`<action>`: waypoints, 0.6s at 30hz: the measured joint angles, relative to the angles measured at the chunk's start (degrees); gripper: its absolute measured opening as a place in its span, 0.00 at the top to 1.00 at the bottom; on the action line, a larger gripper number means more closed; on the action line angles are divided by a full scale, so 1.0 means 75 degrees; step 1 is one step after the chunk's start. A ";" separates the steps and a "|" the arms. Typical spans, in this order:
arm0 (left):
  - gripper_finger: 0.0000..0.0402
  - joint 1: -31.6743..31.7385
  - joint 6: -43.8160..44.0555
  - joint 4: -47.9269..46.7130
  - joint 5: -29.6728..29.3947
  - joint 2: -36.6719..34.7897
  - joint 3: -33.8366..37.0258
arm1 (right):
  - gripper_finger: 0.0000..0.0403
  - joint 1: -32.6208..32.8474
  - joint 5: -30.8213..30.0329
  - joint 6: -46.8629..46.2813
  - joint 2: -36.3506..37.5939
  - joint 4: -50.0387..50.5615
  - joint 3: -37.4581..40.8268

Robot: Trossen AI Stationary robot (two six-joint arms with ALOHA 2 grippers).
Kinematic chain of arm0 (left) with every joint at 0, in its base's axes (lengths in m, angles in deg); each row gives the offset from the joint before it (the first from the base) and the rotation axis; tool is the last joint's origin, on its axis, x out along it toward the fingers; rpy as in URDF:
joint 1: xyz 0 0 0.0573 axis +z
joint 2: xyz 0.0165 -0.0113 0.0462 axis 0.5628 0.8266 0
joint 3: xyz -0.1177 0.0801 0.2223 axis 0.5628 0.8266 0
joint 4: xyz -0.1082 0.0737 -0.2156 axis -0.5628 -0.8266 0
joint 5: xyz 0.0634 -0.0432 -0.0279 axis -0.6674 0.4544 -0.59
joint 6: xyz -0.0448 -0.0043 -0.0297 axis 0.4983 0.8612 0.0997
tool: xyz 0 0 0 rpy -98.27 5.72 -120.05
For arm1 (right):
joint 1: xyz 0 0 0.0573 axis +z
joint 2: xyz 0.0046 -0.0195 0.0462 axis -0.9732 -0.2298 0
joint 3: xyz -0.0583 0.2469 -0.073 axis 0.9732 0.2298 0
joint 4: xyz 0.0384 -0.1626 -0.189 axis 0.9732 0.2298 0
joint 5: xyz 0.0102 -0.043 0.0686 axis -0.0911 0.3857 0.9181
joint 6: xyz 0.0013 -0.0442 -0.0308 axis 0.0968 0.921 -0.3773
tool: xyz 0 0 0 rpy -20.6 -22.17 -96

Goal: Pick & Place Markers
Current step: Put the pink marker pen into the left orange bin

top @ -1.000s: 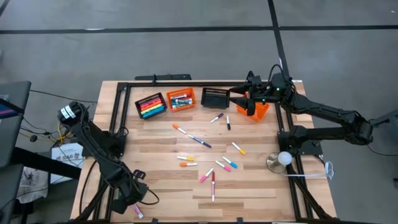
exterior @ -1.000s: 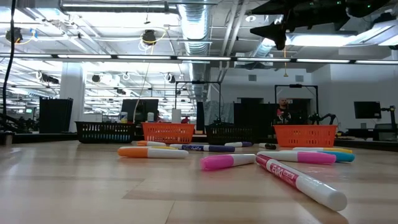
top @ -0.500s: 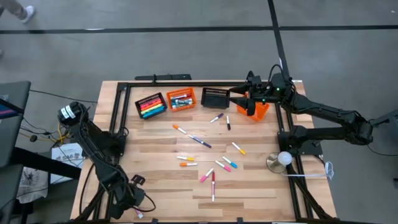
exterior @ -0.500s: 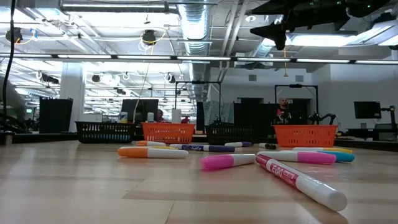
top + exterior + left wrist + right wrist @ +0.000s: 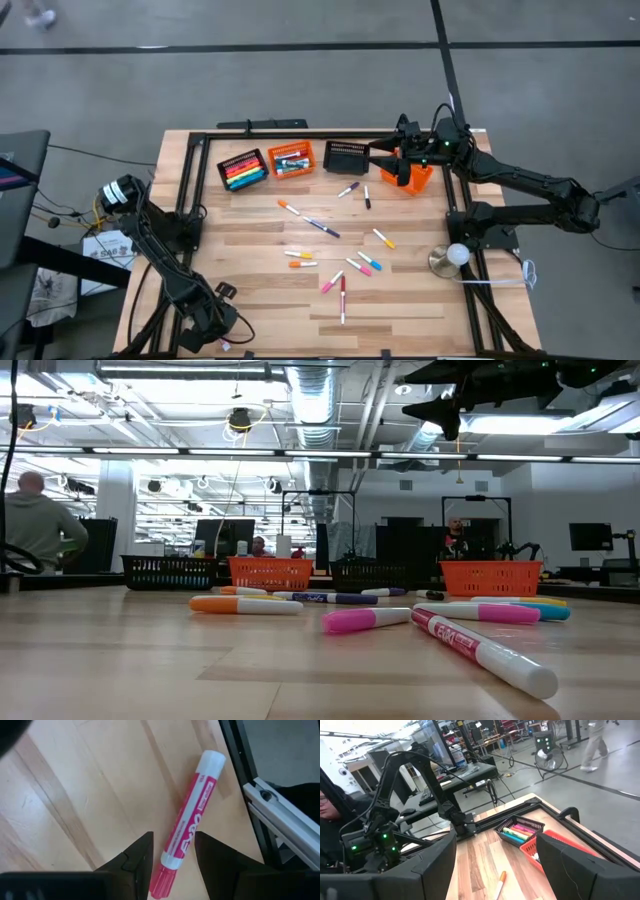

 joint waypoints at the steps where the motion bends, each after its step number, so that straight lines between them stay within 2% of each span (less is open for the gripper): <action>1: 0.64 0.0000 0.0000 0.0014 0.0001 0.0000 0.0000 | 0.34 0.0000 -0.0022 0.0000 0.0000 -0.0001 0.0000; 13: 0.64 -0.0685 0.0003 0.0080 0.0006 0.0000 0.0000 | 0.34 0.0000 -0.0196 0.0000 0.0000 0.0002 0.0000; 18: 0.64 -0.0717 0.0004 0.0115 -0.0122 0.0000 0.0000 | 0.34 0.0000 -0.0196 -0.0001 0.0000 0.0002 0.0000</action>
